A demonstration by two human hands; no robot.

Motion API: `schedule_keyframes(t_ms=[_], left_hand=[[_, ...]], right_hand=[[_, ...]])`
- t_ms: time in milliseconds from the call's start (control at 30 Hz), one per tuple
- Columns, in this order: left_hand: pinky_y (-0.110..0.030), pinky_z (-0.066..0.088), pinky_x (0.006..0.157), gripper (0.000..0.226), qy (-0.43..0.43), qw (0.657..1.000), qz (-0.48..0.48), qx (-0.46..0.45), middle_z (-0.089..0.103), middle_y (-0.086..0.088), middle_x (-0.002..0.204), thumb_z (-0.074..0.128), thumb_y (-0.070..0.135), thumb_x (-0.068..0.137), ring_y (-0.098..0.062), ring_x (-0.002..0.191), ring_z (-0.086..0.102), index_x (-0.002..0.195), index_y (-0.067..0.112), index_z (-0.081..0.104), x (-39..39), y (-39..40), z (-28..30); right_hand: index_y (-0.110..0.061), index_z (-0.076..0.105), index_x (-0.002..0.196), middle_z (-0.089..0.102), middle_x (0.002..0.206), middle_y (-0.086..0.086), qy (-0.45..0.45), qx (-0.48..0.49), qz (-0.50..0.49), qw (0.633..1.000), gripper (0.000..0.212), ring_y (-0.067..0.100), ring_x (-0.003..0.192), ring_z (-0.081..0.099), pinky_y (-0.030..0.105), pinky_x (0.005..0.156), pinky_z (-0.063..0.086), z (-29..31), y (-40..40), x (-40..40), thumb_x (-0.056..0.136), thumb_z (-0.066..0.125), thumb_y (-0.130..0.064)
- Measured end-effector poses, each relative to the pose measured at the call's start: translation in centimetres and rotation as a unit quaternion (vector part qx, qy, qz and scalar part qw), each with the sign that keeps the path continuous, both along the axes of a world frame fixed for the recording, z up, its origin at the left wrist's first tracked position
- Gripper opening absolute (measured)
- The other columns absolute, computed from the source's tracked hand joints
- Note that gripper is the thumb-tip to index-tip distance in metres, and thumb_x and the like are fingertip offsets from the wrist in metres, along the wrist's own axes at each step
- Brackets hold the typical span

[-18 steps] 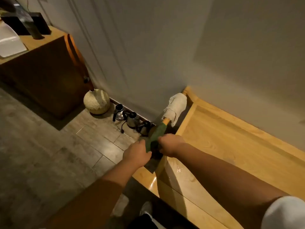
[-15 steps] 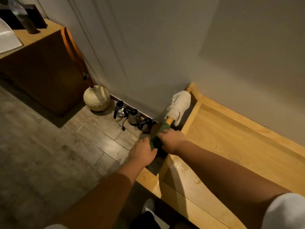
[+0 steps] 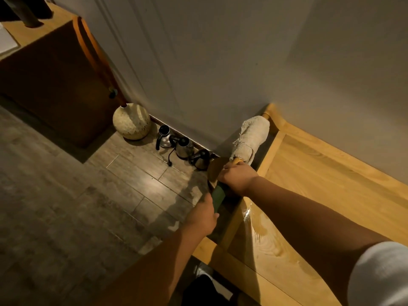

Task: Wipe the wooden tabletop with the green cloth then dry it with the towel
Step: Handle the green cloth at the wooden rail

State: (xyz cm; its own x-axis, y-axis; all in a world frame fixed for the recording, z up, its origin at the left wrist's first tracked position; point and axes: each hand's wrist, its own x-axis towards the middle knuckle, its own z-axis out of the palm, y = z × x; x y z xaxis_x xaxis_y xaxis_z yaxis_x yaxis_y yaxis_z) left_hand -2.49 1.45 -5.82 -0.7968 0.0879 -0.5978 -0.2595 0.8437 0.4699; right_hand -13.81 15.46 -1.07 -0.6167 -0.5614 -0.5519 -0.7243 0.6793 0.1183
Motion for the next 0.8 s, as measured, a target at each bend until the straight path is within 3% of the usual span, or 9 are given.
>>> schedule_keyframes(t_ms=[200,333,467,533,667,800], left_hand=[[-0.037,0.053,0.074,0.039,0.067,0.995,-0.042,-0.068,0.067,-0.014,0.112,0.050,0.030,0.103,-0.030,0.099,0.067,0.136,0.010,0.045,1.1,-0.6,1.9],[-0.035,0.048,0.070,0.023,0.104,0.985,-0.091,-0.101,0.068,-0.010,0.103,0.045,0.026,0.104,-0.029,0.094,0.067,0.117,0.015,0.060,1.2,-2.5,4.3],[-0.041,0.058,0.077,0.021,0.125,0.990,-0.064,0.002,0.070,-0.005,0.091,0.050,0.022,0.101,-0.022,0.082,0.067,0.108,0.017,0.069,0.8,-4.6,7.6],[-0.036,0.058,0.070,0.023,0.138,0.987,-0.058,0.061,0.069,0.002,0.083,0.053,0.015,0.098,-0.014,0.076,0.066,0.105,0.022,0.073,0.3,-4.9,9.6],[-0.023,0.043,0.054,0.029,0.153,0.982,-0.070,0.091,0.063,0.012,0.073,0.056,0.014,0.097,-0.006,0.069,0.061,0.101,0.039,0.071,-0.2,-3.7,13.4],[-0.035,0.050,0.061,0.027,0.089,0.983,-0.074,0.146,0.065,-0.007,0.069,0.056,0.019,0.096,-0.023,0.068,0.063,0.073,0.017,0.071,-0.1,1.0,15.5]], right_hand=[[-0.019,0.059,0.127,0.063,0.123,0.004,0.047,-0.031,0.072,0.996,0.030,0.025,0.118,0.055,0.039,0.088,0.053,1.3,1.2,0.2,0.097,0.053,-0.017],[-0.017,0.062,0.116,0.065,0.105,0.005,0.037,-0.079,0.042,0.995,0.020,0.024,0.099,0.062,0.033,0.075,0.051,3.3,2.2,0.9,0.097,0.053,-0.017],[-0.019,0.060,0.116,0.064,0.105,0.006,-0.015,-0.163,-0.070,0.984,0.022,0.025,0.099,0.059,0.042,0.083,0.052,6.2,4.4,2.8,0.098,0.053,-0.027],[-0.018,0.061,0.114,0.065,0.101,0.007,-0.046,-0.211,-0.141,0.966,0.020,0.025,0.093,0.061,0.039,0.078,0.050,7.8,5.7,4.2,0.097,0.054,-0.027],[-0.022,0.066,0.104,0.068,0.089,-0.001,-0.040,-0.289,-0.258,0.921,0.012,0.017,0.081,0.061,0.034,0.072,0.048,10.8,9.2,8.0,0.095,0.060,-0.026],[-0.028,0.068,0.097,0.065,0.084,-0.011,-0.019,-0.352,-0.407,0.843,0.007,0.006,0.079,0.059,0.022,0.064,0.046,12.8,12.5,12.8,0.093,0.063,-0.028]])
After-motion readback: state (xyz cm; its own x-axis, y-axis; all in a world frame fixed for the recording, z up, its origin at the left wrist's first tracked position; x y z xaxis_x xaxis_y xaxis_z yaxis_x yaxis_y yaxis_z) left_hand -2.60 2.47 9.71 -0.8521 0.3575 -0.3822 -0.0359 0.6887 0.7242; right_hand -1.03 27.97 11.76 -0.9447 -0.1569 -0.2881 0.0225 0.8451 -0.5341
